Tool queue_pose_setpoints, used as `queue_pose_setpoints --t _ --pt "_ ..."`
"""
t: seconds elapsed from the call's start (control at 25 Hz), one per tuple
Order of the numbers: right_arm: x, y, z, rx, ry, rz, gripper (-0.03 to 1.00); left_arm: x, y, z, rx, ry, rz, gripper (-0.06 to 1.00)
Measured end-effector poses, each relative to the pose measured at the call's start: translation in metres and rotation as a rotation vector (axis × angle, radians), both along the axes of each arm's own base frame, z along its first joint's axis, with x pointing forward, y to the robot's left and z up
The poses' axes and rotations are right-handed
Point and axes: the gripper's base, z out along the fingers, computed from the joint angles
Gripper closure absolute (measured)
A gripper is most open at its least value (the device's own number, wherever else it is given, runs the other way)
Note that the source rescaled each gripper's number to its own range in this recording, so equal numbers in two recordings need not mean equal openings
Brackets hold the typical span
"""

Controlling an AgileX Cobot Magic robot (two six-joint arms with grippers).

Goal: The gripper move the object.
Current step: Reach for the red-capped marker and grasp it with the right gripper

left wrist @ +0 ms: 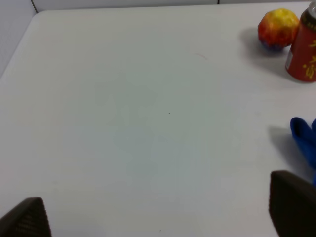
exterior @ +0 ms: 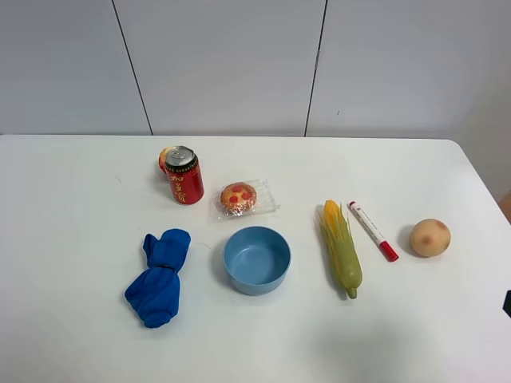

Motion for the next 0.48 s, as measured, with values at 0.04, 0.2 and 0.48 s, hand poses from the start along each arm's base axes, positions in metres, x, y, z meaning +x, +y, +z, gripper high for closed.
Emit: queue_pose_setpoints --t 0.04,0.2,0.48 --pt "0.0 0.0 0.0 0.0 0.0 0.0 -0.03 0.0 0.0 0.0 0.0 0.0 0.0 -0.06" --pt "0.0 0.0 0.0 0.0 0.0 0.0 -0.03 0.0 0.0 0.0 0.0 0.0 0.0 -0.06" --pt "0.0 0.0 0.0 0.0 0.0 0.0 -0.03 0.0 0.0 0.0 0.0 0.0 0.0 -0.06"
